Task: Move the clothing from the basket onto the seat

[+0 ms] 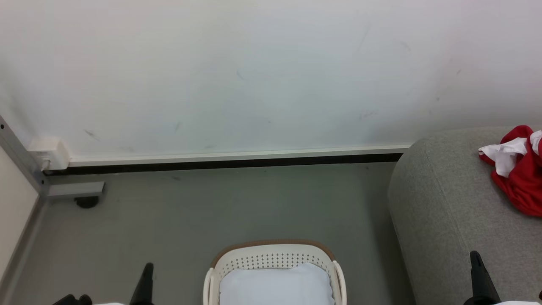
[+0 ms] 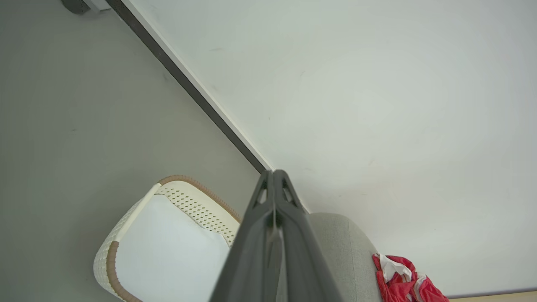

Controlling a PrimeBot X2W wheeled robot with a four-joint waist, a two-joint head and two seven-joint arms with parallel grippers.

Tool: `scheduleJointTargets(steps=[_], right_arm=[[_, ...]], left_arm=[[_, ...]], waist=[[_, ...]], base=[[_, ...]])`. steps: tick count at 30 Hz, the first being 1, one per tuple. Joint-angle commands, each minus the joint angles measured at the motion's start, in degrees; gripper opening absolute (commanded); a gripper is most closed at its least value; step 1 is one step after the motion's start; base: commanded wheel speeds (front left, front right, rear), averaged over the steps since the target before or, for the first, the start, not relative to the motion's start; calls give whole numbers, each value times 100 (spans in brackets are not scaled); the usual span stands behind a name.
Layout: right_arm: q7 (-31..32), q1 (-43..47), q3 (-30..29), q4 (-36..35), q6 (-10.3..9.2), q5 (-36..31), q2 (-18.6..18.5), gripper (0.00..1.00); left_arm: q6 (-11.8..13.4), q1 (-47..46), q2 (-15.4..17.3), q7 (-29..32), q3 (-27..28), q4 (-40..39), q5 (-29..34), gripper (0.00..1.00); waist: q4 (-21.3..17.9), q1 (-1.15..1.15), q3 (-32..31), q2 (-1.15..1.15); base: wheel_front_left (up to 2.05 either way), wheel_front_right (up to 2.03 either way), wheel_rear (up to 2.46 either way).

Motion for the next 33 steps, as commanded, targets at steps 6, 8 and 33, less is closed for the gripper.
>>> scheduleJointTargets(steps=[6, 8, 33], right_arm=[[137, -193, -67, -93, -5, 572, -57, 0], [168, -204, -79, -97, -5, 696, -58, 0], [520, -367, -208, -140, -8, 2075, -68, 0]], left_arm=[[-143, -190, -27, 136, 171, -25, -463, 0], [-173, -206, -39, 170, 204, -20, -574, 0], [-463, -409, -173, 523, 563, 24, -1736, 0]], waist=[[15, 0, 25, 0], [20, 0, 32, 0], [72, 0, 118, 0]], base=[[0, 0, 0], [0, 0, 0], [0, 0, 0]])
